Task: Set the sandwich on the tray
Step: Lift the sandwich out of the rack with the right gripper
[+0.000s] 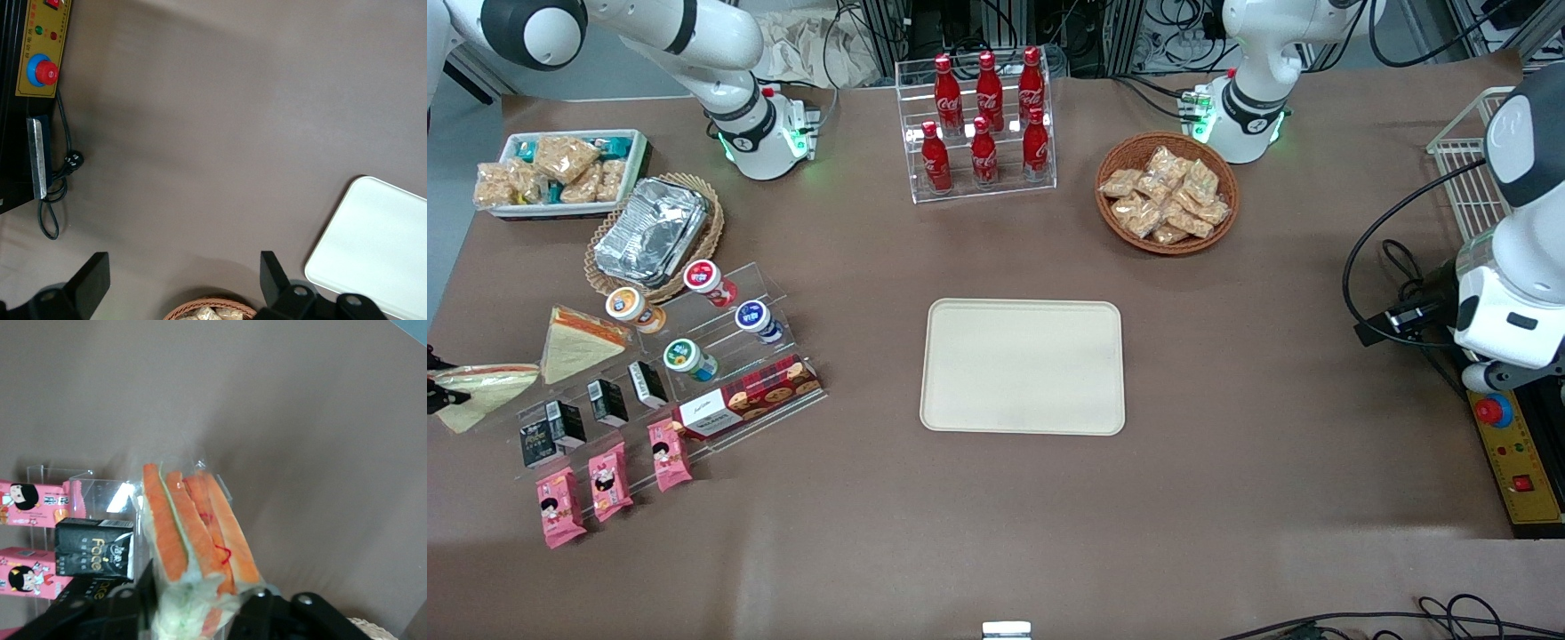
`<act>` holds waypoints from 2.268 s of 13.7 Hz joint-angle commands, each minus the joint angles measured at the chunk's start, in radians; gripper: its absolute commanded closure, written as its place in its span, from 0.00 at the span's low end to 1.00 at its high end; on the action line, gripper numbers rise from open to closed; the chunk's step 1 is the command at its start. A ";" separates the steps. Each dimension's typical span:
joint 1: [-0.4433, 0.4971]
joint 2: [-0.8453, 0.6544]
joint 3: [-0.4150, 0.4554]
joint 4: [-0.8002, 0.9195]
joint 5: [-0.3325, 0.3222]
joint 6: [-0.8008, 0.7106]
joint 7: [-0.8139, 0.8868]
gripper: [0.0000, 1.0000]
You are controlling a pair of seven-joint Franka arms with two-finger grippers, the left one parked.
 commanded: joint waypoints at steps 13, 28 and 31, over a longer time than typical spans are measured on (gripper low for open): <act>0.006 -0.066 0.119 0.113 0.020 -0.023 -0.206 0.73; 0.477 -0.195 0.217 0.197 0.018 -0.347 -0.246 0.73; 0.628 -0.194 0.243 0.193 0.018 -0.338 -0.272 0.73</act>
